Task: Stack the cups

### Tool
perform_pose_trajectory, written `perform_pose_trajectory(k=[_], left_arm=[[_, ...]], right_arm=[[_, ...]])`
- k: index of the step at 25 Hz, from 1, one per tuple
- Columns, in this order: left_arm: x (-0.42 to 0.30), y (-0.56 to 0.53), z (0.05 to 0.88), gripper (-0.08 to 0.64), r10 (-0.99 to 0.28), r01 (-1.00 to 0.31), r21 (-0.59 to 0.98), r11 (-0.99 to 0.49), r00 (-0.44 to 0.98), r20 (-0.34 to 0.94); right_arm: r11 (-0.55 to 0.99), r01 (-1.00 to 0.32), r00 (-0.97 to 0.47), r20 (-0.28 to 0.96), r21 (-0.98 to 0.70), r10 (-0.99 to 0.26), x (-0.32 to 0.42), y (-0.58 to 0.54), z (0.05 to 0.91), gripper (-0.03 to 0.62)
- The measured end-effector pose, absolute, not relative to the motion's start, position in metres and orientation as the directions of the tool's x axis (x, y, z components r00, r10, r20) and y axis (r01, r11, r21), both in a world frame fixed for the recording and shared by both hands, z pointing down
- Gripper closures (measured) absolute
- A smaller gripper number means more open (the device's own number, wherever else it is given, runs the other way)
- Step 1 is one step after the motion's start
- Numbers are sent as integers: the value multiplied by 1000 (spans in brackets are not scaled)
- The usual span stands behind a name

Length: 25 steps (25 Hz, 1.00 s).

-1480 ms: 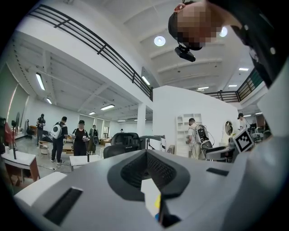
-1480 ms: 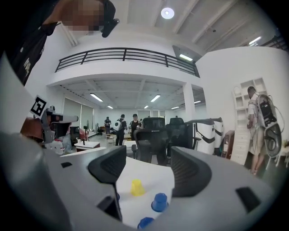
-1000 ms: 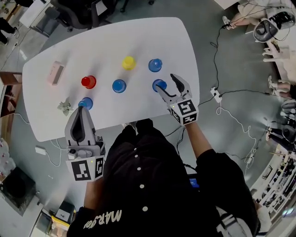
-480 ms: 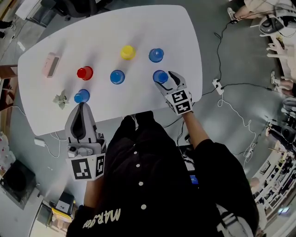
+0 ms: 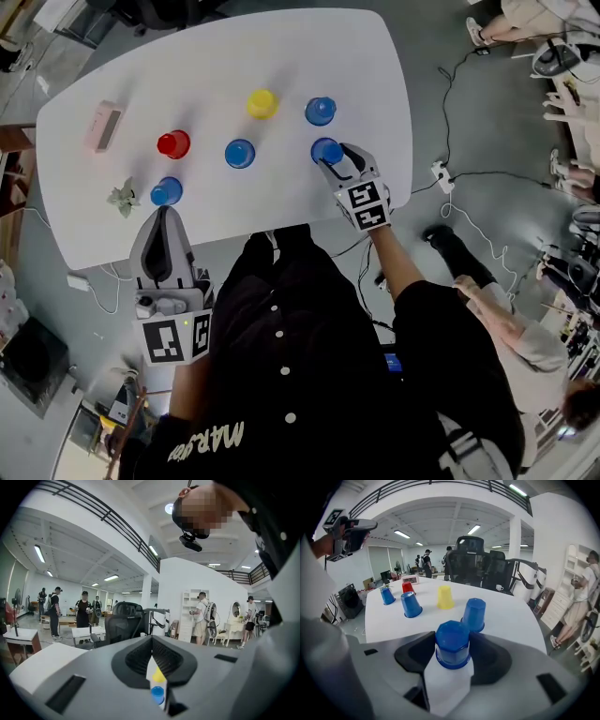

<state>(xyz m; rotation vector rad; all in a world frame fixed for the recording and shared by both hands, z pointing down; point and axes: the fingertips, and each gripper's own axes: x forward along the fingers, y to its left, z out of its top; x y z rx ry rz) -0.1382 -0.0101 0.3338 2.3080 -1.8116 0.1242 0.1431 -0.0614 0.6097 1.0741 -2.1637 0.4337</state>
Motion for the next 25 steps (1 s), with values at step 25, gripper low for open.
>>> perform_pose_trajectory(k=[25], left_arm=[[-178, 2, 336, 549, -969, -986, 117, -118, 140, 203]], right_arm=[[819, -574, -574, 712, 3, -405, 12, -78, 615, 362]])
